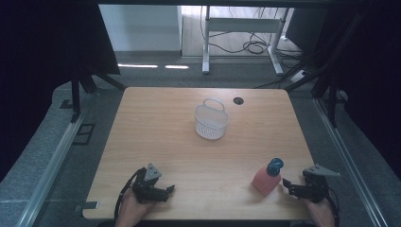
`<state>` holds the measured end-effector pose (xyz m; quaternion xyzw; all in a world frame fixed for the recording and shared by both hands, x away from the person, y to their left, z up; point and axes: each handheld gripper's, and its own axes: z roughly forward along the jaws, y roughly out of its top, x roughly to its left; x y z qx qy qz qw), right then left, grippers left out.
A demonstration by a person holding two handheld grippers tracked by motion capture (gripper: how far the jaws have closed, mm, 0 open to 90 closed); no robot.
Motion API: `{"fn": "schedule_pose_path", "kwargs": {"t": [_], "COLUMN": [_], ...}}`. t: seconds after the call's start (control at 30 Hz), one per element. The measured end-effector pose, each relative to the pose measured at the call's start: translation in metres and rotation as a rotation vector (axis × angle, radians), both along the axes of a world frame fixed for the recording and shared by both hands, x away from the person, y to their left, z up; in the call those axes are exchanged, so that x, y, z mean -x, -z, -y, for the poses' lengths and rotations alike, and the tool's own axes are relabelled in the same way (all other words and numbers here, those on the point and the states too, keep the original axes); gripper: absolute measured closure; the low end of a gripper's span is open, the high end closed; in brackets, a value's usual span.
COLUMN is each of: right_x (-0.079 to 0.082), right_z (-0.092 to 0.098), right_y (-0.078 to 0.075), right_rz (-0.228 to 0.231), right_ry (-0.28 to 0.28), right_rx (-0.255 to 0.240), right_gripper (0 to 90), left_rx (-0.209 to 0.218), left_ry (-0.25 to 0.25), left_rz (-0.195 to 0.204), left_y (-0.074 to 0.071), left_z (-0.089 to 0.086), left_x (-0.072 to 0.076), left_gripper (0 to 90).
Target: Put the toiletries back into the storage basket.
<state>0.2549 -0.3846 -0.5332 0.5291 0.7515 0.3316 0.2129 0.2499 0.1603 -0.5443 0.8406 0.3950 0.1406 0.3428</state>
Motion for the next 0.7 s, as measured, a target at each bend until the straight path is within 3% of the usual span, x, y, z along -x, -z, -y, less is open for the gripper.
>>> {"fn": "schedule_pose_path", "kwargs": {"t": [0.7], "right_x": [0.024], "right_z": [-0.006], "right_y": [-0.008], "right_rz": [-0.019], "right_ry": [-0.066], "right_rx": [0.040], "right_gripper": [7.1], "left_rx": [0.000], "left_ry": [0.000], "left_rz": [0.000], "left_y": [0.000], "left_z": [0.000], "left_x": [0.000], "left_gripper": [10.0]}}
